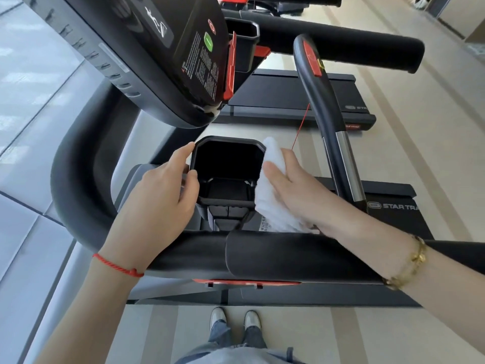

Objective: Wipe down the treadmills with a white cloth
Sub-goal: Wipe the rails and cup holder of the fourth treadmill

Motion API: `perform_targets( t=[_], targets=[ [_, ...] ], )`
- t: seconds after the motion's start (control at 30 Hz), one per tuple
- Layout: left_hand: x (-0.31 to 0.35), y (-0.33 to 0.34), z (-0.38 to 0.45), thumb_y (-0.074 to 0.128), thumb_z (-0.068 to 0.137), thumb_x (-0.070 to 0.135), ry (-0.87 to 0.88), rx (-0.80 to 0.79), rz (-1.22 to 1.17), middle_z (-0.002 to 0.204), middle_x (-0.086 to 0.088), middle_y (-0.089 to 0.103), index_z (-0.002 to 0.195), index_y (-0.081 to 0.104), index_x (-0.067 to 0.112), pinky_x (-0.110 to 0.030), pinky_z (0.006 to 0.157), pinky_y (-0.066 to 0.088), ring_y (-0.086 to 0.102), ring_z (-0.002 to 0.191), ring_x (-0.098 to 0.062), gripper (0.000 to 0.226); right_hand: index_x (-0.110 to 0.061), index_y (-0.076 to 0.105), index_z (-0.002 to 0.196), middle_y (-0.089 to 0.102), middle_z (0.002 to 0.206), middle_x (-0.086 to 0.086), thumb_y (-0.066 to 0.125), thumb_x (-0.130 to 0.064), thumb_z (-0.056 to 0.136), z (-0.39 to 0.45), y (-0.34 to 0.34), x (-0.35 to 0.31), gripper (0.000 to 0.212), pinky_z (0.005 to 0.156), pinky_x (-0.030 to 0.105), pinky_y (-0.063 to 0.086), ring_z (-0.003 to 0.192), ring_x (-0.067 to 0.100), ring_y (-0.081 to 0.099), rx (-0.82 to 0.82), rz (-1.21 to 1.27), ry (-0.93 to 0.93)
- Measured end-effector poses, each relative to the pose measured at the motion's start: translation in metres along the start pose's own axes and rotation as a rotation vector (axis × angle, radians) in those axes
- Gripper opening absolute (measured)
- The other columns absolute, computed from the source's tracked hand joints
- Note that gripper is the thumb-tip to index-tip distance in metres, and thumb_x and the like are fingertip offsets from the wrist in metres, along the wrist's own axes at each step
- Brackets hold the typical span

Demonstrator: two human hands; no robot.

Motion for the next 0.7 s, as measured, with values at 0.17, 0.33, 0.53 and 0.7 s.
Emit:
perform_targets(
  t=[0.17,0.33,0.53,0.7],
  targets=[
    [0.0,0.0,-0.001,0.043,0.097,0.027,-0.028,0.008,-0.018,0.079,0.004,0.067,0.145,0.043,0.026,-0.047,0.067,0.056,0.063,0.063,-0.014,0.048,-0.025,0.04,0.134,0.054,0.102,0.0,0.034,-0.041,0.104,0.046,-0.017,-0.025,0.035,0.066,0.029,0.036,0.09,0.021,0.053,-0.039,-0.272,-0.077],
    [0.002,-0.001,-0.002,0.048,0.096,0.028,-0.073,0.052,-0.033,0.092,0.016,0.063,0.144,0.046,0.022,-0.036,0.077,0.056,0.066,0.081,-0.012,0.048,-0.037,0.037,0.138,0.038,0.124,-0.003,0.035,-0.041,0.102,0.035,-0.012,-0.021,0.036,0.083,0.036,0.03,0.105,0.025,0.034,0.096,-0.596,-0.305],
    [0.005,-0.004,-0.002,0.047,0.097,0.032,-0.147,0.026,-0.005,0.093,0.001,0.072,0.133,0.056,0.019,-0.047,0.076,0.058,0.069,0.077,-0.019,0.04,-0.038,0.039,0.139,0.042,0.127,-0.006,0.038,-0.042,0.102,0.061,-0.01,-0.044,0.037,0.083,0.029,0.025,0.106,0.021,0.033,-0.048,-0.67,-0.452],
    [0.005,-0.006,-0.002,0.039,0.095,0.036,-0.159,0.034,-0.025,0.083,0.005,0.069,0.129,0.059,0.023,-0.042,0.072,0.056,0.063,0.067,-0.01,0.042,-0.038,0.043,0.14,0.048,0.121,-0.002,0.041,-0.042,0.101,0.077,0.005,-0.066,0.039,0.092,0.034,0.035,0.102,0.026,0.038,-0.153,-0.743,-0.635]
  ],
)
Point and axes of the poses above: each hand's wrist, its own z-axis towards the middle knuckle, its own y-axis out of the palm, x = y × z, the point moved 2 cm from there along z, towards the middle knuckle
